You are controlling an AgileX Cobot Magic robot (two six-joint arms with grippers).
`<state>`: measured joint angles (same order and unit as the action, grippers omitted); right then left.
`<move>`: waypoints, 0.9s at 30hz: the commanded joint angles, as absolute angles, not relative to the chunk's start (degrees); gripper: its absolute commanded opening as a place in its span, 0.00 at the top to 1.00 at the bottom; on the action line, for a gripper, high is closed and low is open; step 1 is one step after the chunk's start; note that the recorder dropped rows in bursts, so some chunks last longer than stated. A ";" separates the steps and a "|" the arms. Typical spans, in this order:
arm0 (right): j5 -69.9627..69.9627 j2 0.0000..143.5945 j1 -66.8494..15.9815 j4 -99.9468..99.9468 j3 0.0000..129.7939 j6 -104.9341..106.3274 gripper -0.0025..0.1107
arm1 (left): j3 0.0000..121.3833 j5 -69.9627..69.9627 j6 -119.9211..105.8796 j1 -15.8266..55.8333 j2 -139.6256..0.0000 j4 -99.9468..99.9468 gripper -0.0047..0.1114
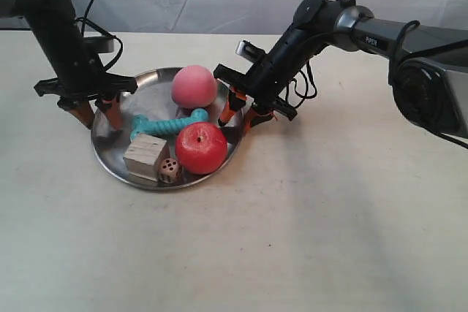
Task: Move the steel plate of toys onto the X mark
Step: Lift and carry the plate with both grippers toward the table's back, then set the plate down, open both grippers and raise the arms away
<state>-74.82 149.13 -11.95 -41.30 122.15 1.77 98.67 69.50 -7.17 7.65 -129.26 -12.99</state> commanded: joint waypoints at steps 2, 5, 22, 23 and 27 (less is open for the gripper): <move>-69.96 150.03 -12.04 -36.30 121.92 0.77 0.62 | 98.95 69.96 -6.13 8.51 -128.63 -12.92 0.47; -69.96 148.84 -11.79 -30.00 121.92 -0.74 0.62 | 98.95 69.96 -6.13 8.51 -127.96 -10.07 0.45; -69.96 135.07 -9.20 -13.85 121.92 -1.46 0.98 | 98.95 69.80 -4.84 8.14 -122.68 -1.81 0.96; -69.96 133.38 -9.20 -13.18 121.92 -0.97 0.97 | 98.95 68.28 -4.98 8.14 -121.69 -2.00 0.96; -69.96 126.71 -9.20 -13.17 121.92 1.98 0.98 | 97.40 62.14 -6.52 8.14 -114.71 -7.43 0.96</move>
<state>-70.18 131.62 -9.42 -13.90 121.83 0.00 98.67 66.00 -5.16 8.14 -120.05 -3.40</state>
